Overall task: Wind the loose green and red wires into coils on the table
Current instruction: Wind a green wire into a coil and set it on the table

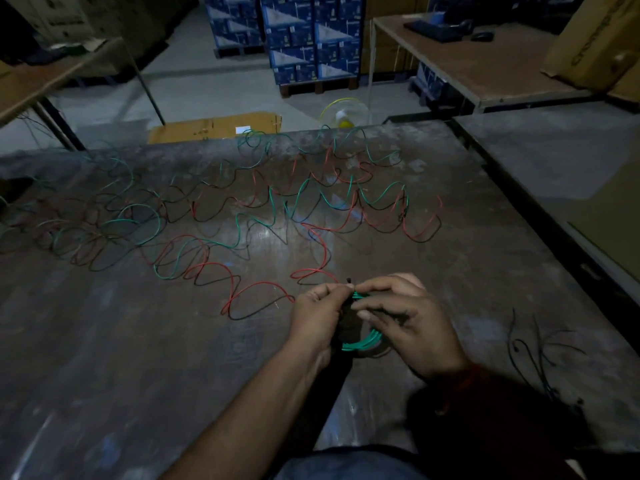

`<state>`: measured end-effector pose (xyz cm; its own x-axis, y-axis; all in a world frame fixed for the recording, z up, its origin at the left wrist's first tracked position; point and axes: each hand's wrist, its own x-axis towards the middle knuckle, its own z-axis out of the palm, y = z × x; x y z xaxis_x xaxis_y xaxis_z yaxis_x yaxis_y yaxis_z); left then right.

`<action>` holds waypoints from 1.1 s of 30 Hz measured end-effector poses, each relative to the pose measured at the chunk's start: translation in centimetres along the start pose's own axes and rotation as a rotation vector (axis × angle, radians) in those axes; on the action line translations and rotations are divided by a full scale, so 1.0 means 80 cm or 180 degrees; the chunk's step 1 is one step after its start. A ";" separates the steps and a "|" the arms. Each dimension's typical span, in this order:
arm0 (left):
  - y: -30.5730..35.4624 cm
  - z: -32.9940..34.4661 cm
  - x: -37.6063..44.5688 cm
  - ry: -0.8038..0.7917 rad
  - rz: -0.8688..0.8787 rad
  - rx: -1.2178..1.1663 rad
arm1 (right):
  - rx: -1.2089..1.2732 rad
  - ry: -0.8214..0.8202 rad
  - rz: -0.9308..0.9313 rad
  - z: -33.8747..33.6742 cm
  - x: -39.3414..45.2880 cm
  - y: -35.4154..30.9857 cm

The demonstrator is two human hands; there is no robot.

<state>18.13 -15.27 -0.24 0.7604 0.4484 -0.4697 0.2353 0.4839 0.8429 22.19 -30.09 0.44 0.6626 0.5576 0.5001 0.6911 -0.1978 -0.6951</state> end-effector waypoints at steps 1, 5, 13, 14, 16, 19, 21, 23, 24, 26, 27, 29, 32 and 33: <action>0.001 0.000 -0.001 -0.0020 -0.0003 -0.0007 | 0.0060 0.0059 0.0037 0.001 0.002 -0.001; 0.007 0.003 -0.007 0.0001 0.0006 0.0047 | 0.0393 0.0242 0.0483 0.010 0.002 -0.005; 0.006 0.006 -0.013 -0.0087 -0.0216 -0.0063 | 0.0829 0.0707 0.1354 0.022 -0.002 -0.017; 0.005 0.007 -0.014 -0.0071 -0.0222 -0.0083 | 0.0586 0.0798 0.1384 0.023 -0.003 -0.017; 0.006 0.009 -0.017 -0.0012 -0.0192 -0.0081 | 0.0063 0.0955 0.1266 0.023 -0.003 -0.021; 0.003 0.008 -0.016 0.0047 -0.0126 -0.0091 | -0.0700 0.1049 0.0831 0.020 0.001 -0.030; 0.001 0.007 -0.013 0.0056 -0.0055 -0.0083 | -0.1014 0.1058 0.0674 0.015 0.004 -0.033; 0.002 0.007 -0.012 0.0026 0.0008 -0.0105 | -0.1243 0.1032 0.0602 0.012 0.006 -0.032; 0.002 0.008 -0.013 0.0018 0.0027 -0.0117 | -0.1330 0.1013 0.0573 0.011 0.006 -0.031; 0.002 0.009 -0.014 0.0002 0.0064 -0.0130 | -0.1454 0.0959 0.0518 0.009 0.008 -0.030; 0.001 0.009 -0.015 -0.0012 0.0075 -0.0131 | -0.1495 0.0932 0.0474 0.008 0.009 -0.031; 0.001 0.009 -0.016 -0.0048 0.0075 -0.0127 | -0.1549 0.0887 0.0376 0.007 0.011 -0.032; 0.002 0.008 -0.016 -0.0062 0.0068 -0.0095 | -0.1599 0.0840 0.0301 0.005 0.012 -0.035; 0.002 0.008 -0.016 -0.0068 0.0079 -0.0085 | -0.1613 0.0831 0.0286 0.005 0.012 -0.036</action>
<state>17.55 -16.27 0.63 0.7786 0.4445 -0.4429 0.2002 0.4930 0.8467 20.72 -28.65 2.70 0.7300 0.3161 0.6060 0.6381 -0.6327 -0.4387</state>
